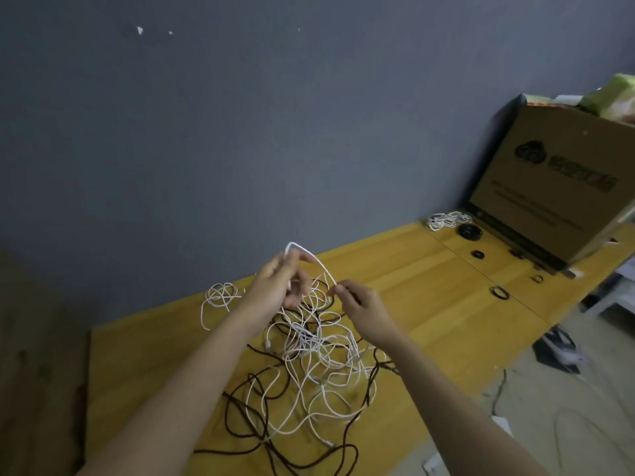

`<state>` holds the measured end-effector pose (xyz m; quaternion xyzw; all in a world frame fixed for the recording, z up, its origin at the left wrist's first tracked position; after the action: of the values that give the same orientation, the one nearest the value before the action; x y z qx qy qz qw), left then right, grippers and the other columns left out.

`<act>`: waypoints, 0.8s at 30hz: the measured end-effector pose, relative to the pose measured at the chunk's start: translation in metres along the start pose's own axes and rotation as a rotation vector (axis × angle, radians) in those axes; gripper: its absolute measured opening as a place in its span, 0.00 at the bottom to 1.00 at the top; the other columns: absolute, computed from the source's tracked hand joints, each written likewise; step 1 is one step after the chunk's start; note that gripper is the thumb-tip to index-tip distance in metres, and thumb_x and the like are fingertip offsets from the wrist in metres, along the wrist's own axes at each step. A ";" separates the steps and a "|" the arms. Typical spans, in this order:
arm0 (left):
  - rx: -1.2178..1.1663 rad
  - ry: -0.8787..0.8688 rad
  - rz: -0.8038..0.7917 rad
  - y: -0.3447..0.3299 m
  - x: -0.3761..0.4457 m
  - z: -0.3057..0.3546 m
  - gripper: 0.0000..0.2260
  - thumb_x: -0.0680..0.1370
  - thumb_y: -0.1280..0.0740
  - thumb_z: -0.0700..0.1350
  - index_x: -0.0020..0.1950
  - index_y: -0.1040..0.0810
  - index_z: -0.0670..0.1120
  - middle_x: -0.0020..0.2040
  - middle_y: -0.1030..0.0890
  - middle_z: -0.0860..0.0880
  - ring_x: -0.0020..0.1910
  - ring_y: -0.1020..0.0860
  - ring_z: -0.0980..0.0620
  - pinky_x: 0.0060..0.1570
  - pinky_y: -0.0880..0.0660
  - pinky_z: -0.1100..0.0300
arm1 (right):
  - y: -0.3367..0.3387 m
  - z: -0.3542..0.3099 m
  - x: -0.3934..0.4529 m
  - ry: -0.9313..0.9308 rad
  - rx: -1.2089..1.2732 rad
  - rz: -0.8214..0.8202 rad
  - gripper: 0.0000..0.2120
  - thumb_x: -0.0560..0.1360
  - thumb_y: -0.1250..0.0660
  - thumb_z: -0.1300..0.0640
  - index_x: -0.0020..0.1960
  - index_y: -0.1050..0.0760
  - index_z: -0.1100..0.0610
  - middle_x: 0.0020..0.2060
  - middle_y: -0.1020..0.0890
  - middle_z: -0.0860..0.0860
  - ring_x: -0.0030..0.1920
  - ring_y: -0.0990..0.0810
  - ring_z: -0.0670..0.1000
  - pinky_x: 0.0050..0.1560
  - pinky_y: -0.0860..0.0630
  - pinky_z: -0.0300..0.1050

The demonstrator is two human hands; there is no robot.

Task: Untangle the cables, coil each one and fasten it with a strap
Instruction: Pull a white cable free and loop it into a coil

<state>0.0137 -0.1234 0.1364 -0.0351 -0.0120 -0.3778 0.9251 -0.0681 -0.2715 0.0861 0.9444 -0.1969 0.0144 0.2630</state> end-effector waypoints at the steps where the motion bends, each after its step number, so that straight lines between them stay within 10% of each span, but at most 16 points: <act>1: -0.035 0.004 0.079 0.005 0.002 -0.001 0.16 0.84 0.50 0.51 0.50 0.27 0.44 0.28 0.28 0.51 0.21 0.38 0.57 0.23 0.40 0.67 | -0.004 0.008 -0.005 -0.011 0.007 -0.027 0.10 0.82 0.42 0.52 0.47 0.23 0.50 0.26 0.31 0.45 0.28 0.34 0.48 0.30 0.37 0.43; 11: -0.141 0.027 0.255 0.027 0.013 -0.021 0.13 0.85 0.50 0.48 0.61 0.29 0.46 0.44 0.18 0.48 0.31 0.22 0.55 0.34 0.24 0.64 | -0.062 0.057 -0.040 0.036 -0.593 -0.228 0.14 0.82 0.44 0.60 0.65 0.28 0.54 0.43 0.20 0.48 0.41 0.22 0.46 0.35 0.34 0.41; 17: 0.300 -0.062 -0.025 0.014 0.014 -0.041 0.19 0.84 0.51 0.48 0.75 0.47 0.56 0.62 0.23 0.55 0.58 0.23 0.62 0.62 0.29 0.66 | -0.060 -0.003 -0.032 0.759 -0.683 0.058 0.05 0.75 0.35 0.60 0.49 0.22 0.57 0.34 0.24 0.50 0.36 0.30 0.51 0.36 0.33 0.43; 20: 0.580 0.030 -0.189 0.014 0.007 -0.048 0.17 0.84 0.51 0.52 0.73 0.43 0.61 0.65 0.31 0.67 0.64 0.31 0.66 0.63 0.36 0.71 | -0.025 -0.025 -0.022 0.741 -0.548 0.302 0.08 0.78 0.38 0.56 0.48 0.23 0.58 0.35 0.23 0.52 0.38 0.30 0.50 0.37 0.31 0.43; 24: 0.631 0.027 -0.241 0.009 -0.001 -0.042 0.17 0.84 0.49 0.52 0.70 0.32 0.53 0.45 0.16 0.56 0.48 0.19 0.60 0.58 0.27 0.55 | 0.013 -0.040 -0.003 0.583 -0.430 0.542 0.13 0.76 0.34 0.50 0.43 0.21 0.59 0.35 0.21 0.51 0.35 0.25 0.51 0.33 0.27 0.46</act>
<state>0.0191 -0.1187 0.0942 0.2598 -0.1201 -0.4624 0.8392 -0.0725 -0.2603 0.1267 0.7392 -0.3532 0.3066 0.4846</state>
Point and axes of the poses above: each hand's wrist, its own x-axis towards the middle knuckle, its own y-axis out of the back of the hand, z = x × y, the point moved 4 cm from there along x, towards the middle knuckle
